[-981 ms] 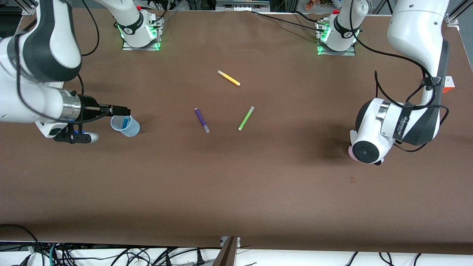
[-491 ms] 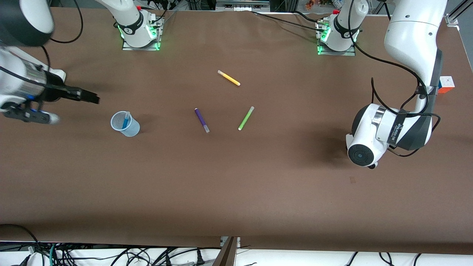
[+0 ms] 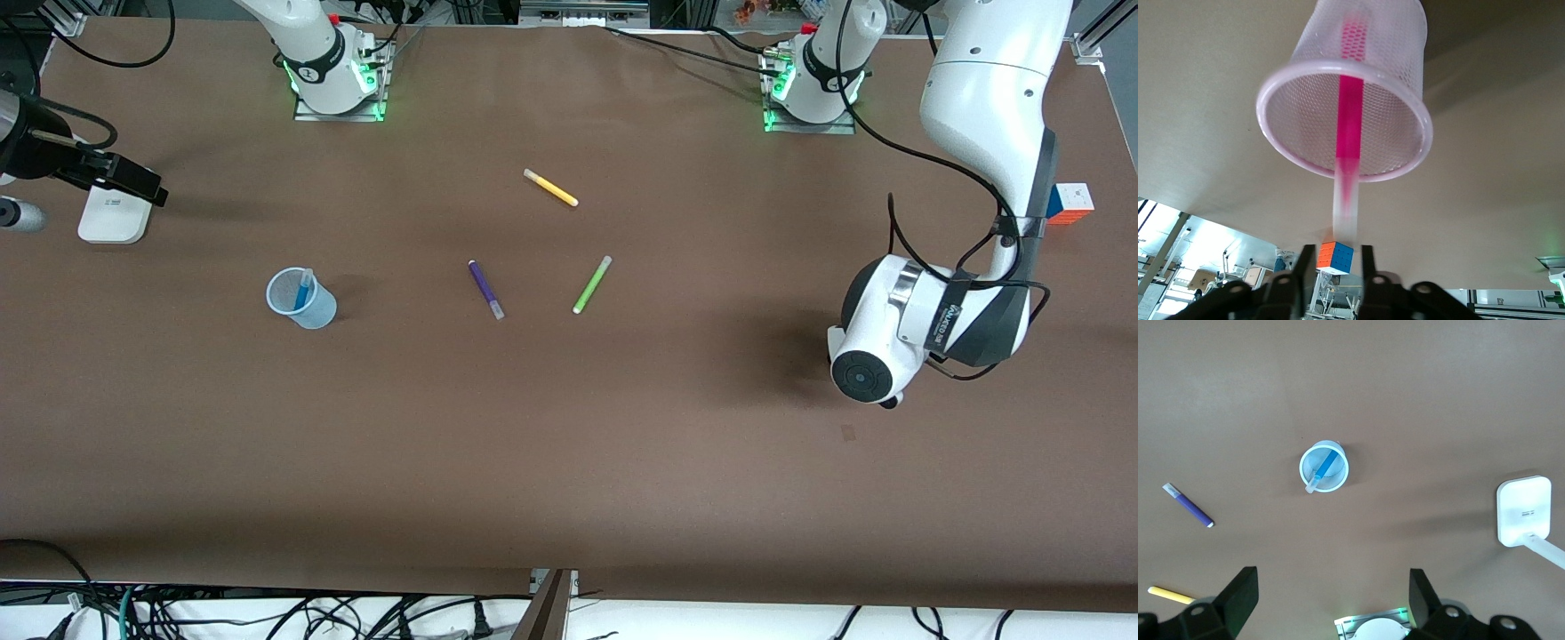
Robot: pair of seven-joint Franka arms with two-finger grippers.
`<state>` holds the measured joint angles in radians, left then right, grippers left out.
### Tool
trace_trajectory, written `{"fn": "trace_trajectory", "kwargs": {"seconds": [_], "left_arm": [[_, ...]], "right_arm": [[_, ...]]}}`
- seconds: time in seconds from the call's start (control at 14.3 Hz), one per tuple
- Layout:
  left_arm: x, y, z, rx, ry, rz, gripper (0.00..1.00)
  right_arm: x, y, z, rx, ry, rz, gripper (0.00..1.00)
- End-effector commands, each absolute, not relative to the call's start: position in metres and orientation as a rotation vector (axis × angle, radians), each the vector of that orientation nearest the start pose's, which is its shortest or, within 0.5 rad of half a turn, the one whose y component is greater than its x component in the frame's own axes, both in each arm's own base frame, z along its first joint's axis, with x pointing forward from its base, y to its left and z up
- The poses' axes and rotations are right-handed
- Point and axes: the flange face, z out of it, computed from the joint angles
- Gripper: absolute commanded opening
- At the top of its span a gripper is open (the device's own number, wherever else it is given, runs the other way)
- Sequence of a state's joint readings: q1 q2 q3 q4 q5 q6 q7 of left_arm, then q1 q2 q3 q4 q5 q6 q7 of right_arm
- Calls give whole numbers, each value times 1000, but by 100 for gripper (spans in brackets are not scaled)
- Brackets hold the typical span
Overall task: Place pink and blue markers in matching cups
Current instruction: 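Release the pink marker into the pink cup with the left gripper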
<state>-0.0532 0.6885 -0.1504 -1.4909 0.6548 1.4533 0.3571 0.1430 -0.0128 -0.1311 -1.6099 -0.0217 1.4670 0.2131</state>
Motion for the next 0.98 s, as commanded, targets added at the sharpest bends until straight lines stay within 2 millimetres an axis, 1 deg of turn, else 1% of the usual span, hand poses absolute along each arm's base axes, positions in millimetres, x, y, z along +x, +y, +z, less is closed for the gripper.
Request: {"fn": "trace_trajectory", "kwargs": {"seconds": [0.0, 0.14, 0.21, 0.42, 0.56, 0.63, 0.77, 0.84, 0.91], "left_arm": [[641, -50, 260, -2314, 883, 944, 100], [643, -50, 270, -2334, 872, 927, 100], [644, -52, 284, -2373, 849, 898, 100], [663, -61, 352, -2538, 797, 731, 100], [669, -67, 399, -2641, 773, 613, 100], [671, -69, 422, -2679, 732, 546, 100], [668, -75, 477, -2785, 574, 393, 100], [663, -76, 502, -2825, 509, 330, 100], [657, -72, 527, -2862, 479, 277, 100]], "right_arm": [[529, 8, 608, -3176, 264, 201, 100], [527, 34, 612, -3183, 211, 189, 100], [528, 36, 612, -3182, 203, 189, 100], [532, 36, 611, -3178, 171, 190, 100], [538, 37, 612, -3170, 167, 187, 100], [539, 38, 611, -3165, 169, 187, 100], [540, 38, 611, -3167, 165, 184, 100], [540, 37, 611, -3166, 167, 184, 100], [540, 37, 612, -3166, 169, 182, 100]]}}
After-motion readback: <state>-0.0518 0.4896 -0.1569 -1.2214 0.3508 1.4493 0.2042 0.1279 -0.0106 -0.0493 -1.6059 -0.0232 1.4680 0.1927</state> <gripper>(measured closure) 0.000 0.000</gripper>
